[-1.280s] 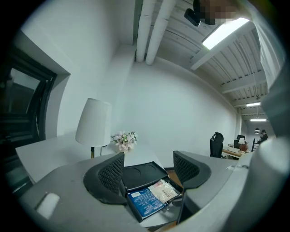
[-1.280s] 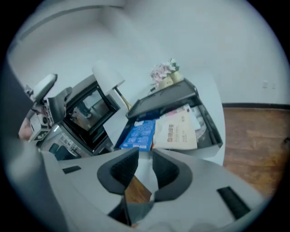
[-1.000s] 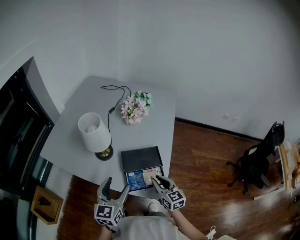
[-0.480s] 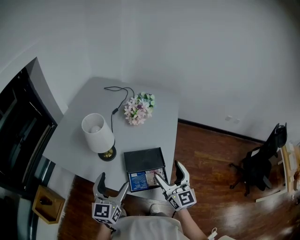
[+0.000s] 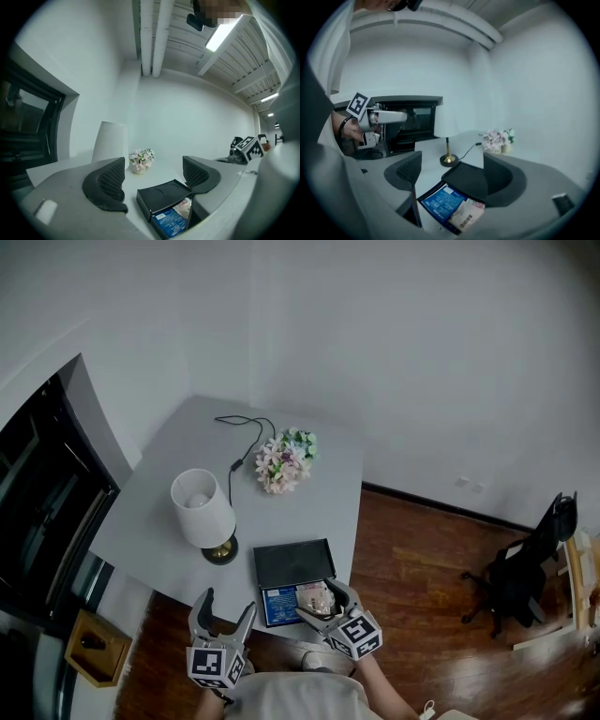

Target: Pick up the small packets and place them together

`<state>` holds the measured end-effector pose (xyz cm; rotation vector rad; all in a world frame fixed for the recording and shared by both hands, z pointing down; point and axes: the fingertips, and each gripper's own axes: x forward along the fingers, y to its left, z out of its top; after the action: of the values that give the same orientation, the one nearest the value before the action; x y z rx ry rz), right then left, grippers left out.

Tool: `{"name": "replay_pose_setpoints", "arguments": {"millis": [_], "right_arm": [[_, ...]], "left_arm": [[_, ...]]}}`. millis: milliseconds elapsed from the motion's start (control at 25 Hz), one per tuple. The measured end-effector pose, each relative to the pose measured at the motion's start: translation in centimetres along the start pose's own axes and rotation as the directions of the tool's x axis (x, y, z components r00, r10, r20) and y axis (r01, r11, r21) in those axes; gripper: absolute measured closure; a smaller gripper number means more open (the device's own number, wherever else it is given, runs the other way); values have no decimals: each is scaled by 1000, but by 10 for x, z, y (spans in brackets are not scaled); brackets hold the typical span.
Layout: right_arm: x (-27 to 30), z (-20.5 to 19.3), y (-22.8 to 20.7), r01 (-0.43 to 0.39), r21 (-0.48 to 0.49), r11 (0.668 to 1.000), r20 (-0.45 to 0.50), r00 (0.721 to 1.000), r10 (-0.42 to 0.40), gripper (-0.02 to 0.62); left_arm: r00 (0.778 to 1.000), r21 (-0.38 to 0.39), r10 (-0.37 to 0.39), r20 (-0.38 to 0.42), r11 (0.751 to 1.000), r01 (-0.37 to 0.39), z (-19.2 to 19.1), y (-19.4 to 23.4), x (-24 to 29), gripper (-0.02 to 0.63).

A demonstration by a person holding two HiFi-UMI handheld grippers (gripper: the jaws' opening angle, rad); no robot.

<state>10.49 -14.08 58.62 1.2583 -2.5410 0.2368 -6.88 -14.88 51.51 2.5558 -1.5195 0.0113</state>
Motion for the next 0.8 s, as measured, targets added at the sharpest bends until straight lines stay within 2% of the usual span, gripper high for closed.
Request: {"name": "replay_pose_setpoints", "arguments": {"millis": [120,280,440,560,600,800], "right_arm": [[34,-53,13,-87,56,995,-199,975,97,192],[74,-118,28,-144,78,986,-404,900,164,193],[102,-161,36,-186,36,982,-547,818,175,193],[110,-182,33,-197,-21,980,-644,753,138,193],[111,-187,33,-194,-21,981,-661,739,131,195],[117,-187,35,-166,-68,984,-672,736,78,225]], "left_arm": [[1000,-1,13,-6,1000,-14,-4,3,-4,213],[1000,5,19,-19,1000,-19,-9,2,-11,213],[999,10,34,-28,999,-34,-12,7,-18,213],[998,5,56,-32,998,-56,-14,14,-23,213],[997,4,63,-33,998,-63,-14,16,-25,213],[995,5,90,-35,996,-90,-15,26,-31,214]]}}
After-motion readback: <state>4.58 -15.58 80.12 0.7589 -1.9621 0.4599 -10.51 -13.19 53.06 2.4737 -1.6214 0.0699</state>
